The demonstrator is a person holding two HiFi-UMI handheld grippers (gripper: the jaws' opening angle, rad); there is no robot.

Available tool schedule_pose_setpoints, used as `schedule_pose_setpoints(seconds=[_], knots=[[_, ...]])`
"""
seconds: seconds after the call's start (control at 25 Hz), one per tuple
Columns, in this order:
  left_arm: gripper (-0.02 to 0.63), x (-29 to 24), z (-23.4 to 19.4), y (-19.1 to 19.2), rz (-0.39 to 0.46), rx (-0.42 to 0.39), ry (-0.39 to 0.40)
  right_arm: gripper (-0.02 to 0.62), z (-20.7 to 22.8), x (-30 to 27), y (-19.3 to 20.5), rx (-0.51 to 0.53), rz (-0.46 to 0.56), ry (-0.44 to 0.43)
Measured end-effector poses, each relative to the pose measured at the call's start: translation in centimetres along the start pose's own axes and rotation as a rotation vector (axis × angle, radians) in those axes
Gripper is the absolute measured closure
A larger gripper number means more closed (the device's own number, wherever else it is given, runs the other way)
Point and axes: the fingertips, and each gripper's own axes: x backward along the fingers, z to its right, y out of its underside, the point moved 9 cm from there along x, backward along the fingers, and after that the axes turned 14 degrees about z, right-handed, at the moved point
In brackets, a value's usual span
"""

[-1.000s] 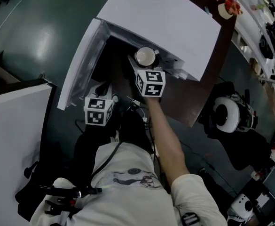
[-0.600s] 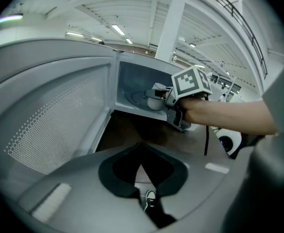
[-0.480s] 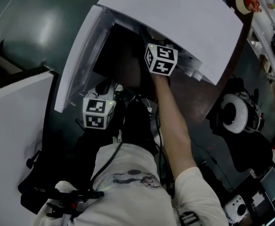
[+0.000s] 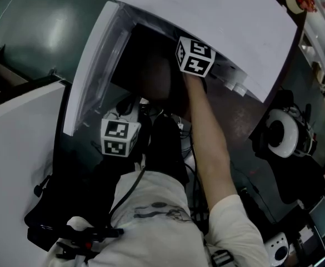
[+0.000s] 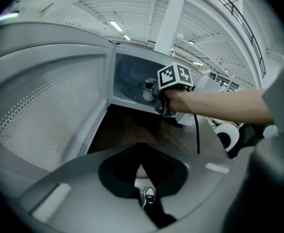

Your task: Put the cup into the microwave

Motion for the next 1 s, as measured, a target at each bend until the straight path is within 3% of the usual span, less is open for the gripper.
schedule_pose_setpoints(seconds=[0.32, 0.52, 1.0], knots=[[0.606, 0.3, -0.4, 0.6, 0.000, 0.008, -0.009, 0.172, 0.2, -0.6, -0.2, -0.002, 0.031, -0.008], [0.606, 0.6, -0.6, 0.6, 0.008, 0.008, -0.007, 0.146, -0.1, 0.0, 0.0, 0.001, -0.001, -0.048], [0.606, 1.5, 0.5, 0.2, 0.042, -0.019, 0.042, 0.151, -2.2, 7.2, 1.8, -0.043, -0.082, -0.065]])
